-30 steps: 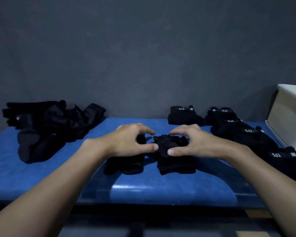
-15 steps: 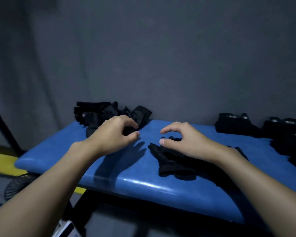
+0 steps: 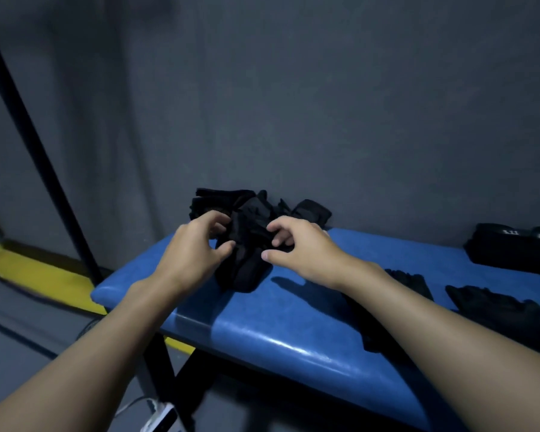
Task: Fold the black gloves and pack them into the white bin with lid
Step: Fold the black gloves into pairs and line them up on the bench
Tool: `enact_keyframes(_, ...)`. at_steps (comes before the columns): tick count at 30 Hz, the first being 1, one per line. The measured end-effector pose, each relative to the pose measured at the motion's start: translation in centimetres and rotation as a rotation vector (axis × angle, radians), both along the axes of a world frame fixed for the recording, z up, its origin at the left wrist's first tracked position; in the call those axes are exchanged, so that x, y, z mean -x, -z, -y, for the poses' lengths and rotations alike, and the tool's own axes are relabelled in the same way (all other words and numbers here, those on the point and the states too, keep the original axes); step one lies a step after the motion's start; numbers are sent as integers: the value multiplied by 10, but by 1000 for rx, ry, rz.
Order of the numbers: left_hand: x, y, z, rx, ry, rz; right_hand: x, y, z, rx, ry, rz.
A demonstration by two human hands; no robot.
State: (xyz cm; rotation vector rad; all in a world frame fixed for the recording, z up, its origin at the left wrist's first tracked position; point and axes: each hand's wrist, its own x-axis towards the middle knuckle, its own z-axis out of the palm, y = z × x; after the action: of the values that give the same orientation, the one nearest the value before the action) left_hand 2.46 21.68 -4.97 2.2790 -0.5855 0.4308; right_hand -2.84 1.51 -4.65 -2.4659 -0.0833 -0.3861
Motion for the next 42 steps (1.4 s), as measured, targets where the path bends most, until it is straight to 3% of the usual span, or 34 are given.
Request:
enact_keyframes(12, -3, 1, 6, 104, -76, -75, -21, 12, -32, 55, 79, 44)
enact_keyframes(20, 3, -21, 10, 366, 31, -17, -17, -6, -34, -359, -53, 158)
enact_keyframes(26, 19, -42, 17, 505, 144, -19, 4, -24, -22, -464, -98, 247)
enact_keyframes(42, 77, -60, 101, 434, 379, -153, 90, -41, 41, -497, 22, 405)
